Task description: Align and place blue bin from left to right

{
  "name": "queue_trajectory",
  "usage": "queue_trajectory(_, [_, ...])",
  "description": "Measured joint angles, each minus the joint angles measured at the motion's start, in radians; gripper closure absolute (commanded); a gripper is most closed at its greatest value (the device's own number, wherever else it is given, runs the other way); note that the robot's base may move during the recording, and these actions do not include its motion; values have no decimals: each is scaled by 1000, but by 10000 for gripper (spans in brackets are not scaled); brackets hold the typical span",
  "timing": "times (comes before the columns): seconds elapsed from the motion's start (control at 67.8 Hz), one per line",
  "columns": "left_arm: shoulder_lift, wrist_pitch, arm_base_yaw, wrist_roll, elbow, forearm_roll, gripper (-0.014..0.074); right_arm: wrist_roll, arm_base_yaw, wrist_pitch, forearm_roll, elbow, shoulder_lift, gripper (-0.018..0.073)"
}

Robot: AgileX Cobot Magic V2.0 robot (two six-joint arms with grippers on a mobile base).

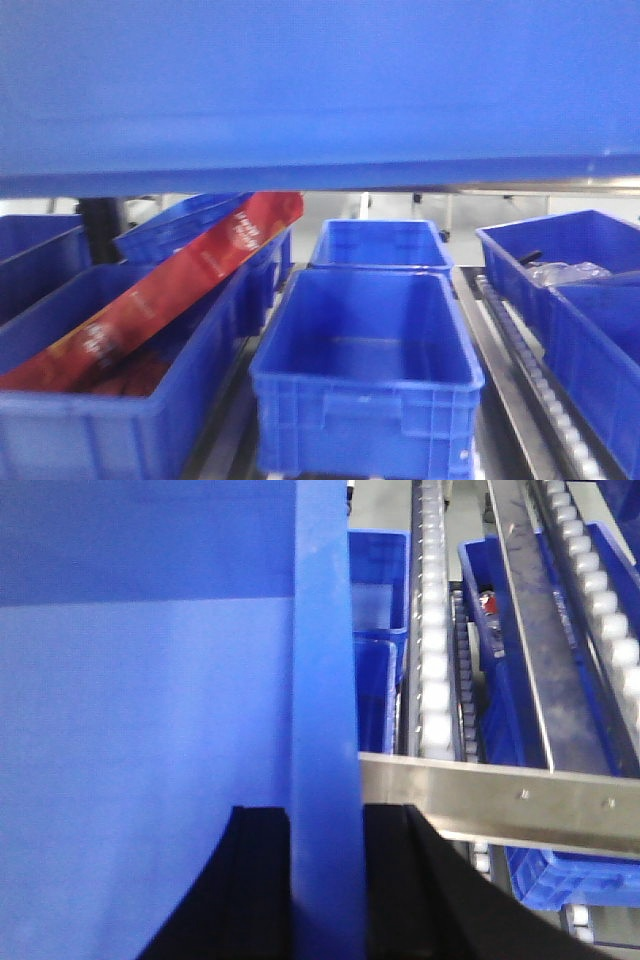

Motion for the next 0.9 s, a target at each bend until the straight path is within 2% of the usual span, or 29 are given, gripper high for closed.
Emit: queue_trajectory(0.899, [0,0,0,0,0,0,707,0,0,0,0,0,0,725])
